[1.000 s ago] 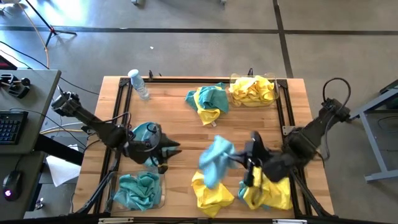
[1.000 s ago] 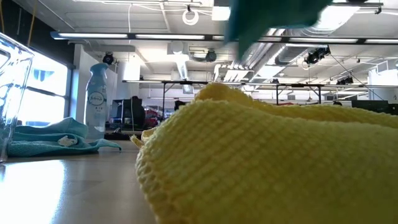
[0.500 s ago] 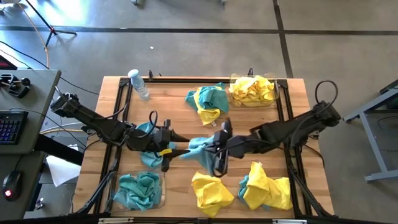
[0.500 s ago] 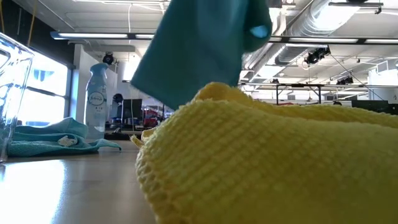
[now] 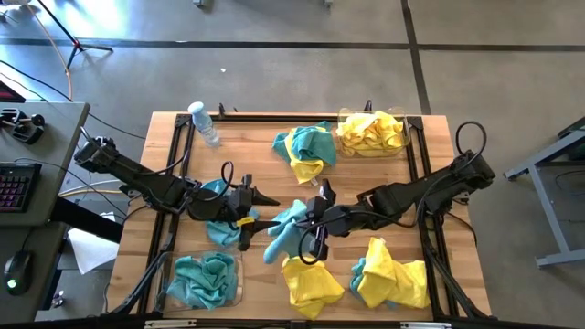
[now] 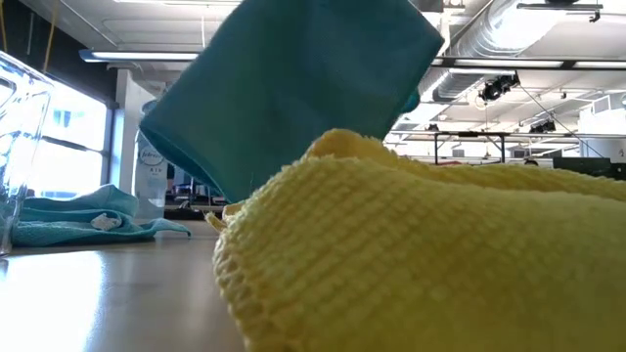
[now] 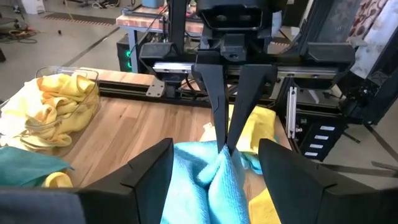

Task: Sort microfiber towel by color & place in baskets
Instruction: Put the blue microfiber towel into the bottom transparent bin

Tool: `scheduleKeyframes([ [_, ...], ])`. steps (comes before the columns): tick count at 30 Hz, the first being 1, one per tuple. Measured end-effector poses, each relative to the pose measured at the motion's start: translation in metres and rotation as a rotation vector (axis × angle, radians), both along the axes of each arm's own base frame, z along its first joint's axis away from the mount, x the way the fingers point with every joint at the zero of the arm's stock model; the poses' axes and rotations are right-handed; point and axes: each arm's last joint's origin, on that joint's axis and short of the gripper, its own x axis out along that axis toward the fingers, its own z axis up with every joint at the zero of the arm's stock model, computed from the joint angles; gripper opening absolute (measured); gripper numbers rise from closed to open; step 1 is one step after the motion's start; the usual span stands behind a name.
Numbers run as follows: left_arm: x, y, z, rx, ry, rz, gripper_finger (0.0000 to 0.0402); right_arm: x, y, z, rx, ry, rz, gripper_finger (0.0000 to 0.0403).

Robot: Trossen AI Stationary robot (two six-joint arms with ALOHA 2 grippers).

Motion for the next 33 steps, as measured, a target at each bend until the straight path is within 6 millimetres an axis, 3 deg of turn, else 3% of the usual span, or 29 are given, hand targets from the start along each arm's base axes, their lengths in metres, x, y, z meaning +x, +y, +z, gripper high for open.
scheduleKeyframes([
  [22, -0.0004, -0.0007, -0.0005, -0.084, 0.002, 0.018, 0.0225, 0.0012, -0.0035, 0.0001, -0.136, 0.001, 0.069, 0.0],
  [33, -0.0004, -0.0004, -0.0005, -0.081, 0.0, 0.029, 0.0225, 0.0038, -0.0092, -0.0006, -0.075, 0.02, 0.138, 0.0],
])
